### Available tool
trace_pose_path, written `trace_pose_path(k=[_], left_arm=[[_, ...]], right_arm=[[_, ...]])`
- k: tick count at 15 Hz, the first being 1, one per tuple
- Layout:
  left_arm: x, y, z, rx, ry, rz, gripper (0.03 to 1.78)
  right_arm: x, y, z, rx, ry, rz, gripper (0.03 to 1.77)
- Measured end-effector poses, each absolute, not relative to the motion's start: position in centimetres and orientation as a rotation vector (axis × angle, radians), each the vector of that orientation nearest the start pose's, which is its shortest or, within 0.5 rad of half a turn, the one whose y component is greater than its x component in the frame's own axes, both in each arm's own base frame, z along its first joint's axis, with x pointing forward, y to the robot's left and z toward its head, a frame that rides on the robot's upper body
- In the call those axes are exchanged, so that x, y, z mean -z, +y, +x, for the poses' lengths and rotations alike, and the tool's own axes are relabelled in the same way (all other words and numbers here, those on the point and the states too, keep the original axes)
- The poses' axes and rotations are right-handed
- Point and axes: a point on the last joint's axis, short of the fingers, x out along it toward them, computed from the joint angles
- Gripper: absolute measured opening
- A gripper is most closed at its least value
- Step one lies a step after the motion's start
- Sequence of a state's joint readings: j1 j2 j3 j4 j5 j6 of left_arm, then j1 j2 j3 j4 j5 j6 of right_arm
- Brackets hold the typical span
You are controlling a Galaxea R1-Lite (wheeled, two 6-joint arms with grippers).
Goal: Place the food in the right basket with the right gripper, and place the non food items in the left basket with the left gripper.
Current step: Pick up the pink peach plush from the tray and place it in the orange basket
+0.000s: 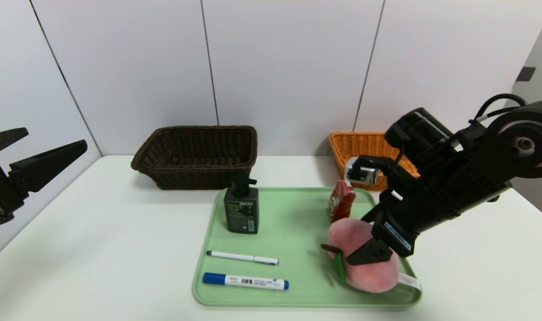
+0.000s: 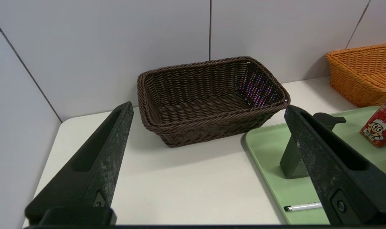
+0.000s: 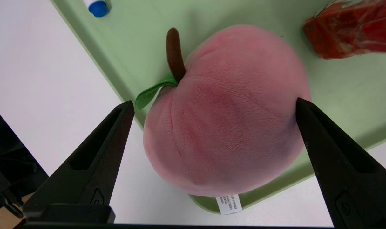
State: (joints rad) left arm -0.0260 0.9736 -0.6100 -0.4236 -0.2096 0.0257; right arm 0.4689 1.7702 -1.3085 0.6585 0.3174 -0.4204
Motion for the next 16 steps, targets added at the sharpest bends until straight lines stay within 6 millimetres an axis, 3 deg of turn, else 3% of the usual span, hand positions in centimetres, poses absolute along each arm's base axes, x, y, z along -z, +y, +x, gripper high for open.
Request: trace_pose_path(k=[11,16], left_arm=[[-26.2,-0.8,12.2,0.233,-0.064,0.034,1.69],[-26.3,-0.8,12.1,0.233,-0.069,0.035,1.69]], right_arm=[[-16.3,14.4,26.9,-0.928,1.032,-0.456,1.71],[-15.7,14.5,27.0,-0.933,1.042,-0.459,1.06]])
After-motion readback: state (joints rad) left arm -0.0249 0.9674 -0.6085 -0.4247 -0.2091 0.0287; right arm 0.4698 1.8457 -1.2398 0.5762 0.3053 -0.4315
